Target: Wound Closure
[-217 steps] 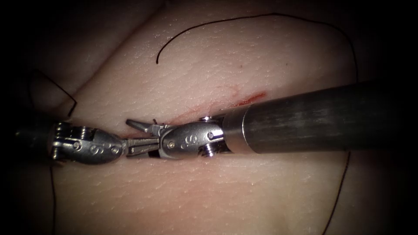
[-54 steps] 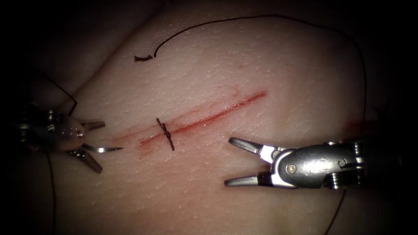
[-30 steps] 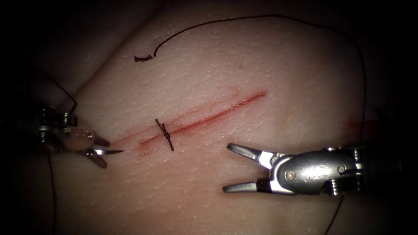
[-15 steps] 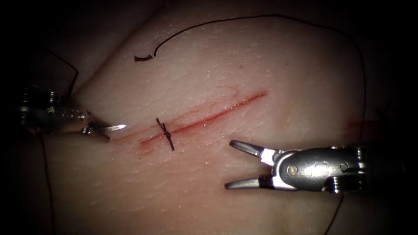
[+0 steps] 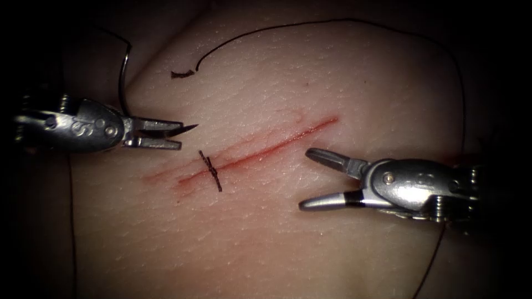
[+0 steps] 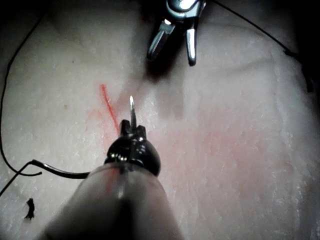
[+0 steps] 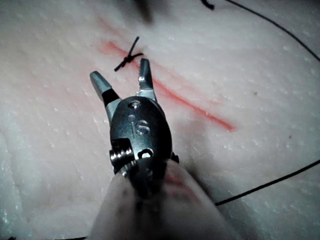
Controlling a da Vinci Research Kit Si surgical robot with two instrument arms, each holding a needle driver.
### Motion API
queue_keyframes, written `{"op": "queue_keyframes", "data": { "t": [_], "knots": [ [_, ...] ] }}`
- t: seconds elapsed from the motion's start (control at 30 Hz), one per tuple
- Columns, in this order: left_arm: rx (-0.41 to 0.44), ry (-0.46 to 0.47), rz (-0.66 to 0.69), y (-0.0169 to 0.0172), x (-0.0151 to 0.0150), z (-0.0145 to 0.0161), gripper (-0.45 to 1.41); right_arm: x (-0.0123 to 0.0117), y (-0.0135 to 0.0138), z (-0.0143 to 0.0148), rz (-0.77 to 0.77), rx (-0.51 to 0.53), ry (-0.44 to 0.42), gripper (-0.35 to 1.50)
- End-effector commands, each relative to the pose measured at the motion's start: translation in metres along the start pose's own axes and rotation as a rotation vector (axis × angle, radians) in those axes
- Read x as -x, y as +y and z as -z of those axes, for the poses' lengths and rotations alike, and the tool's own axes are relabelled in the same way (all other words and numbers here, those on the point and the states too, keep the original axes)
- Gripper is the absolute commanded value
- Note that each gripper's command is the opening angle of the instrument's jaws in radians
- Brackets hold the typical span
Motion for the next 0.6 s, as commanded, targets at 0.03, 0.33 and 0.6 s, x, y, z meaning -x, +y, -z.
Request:
{"op": "queue_keyframes", "data": {
  "t": [0.03,0.33,0.6],
  "knots": [
    [0.011,0.042,-0.033,0.0004,0.0000,-0.0014,-0.45,0.0002,0.0010,0.0000,-0.008,0.004,-0.002,0.83],
    [0.063,0.243,-0.111,0.0012,-0.0010,-0.0033,-0.45,-0.0008,0.0037,0.0009,-0.028,-0.014,0.004,0.59],
    [0.090,0.456,-0.242,0.0021,-0.0016,-0.0058,-0.45,-0.0011,0.0043,-0.0001,-0.261,-0.092,0.056,0.31]
  ]
}}
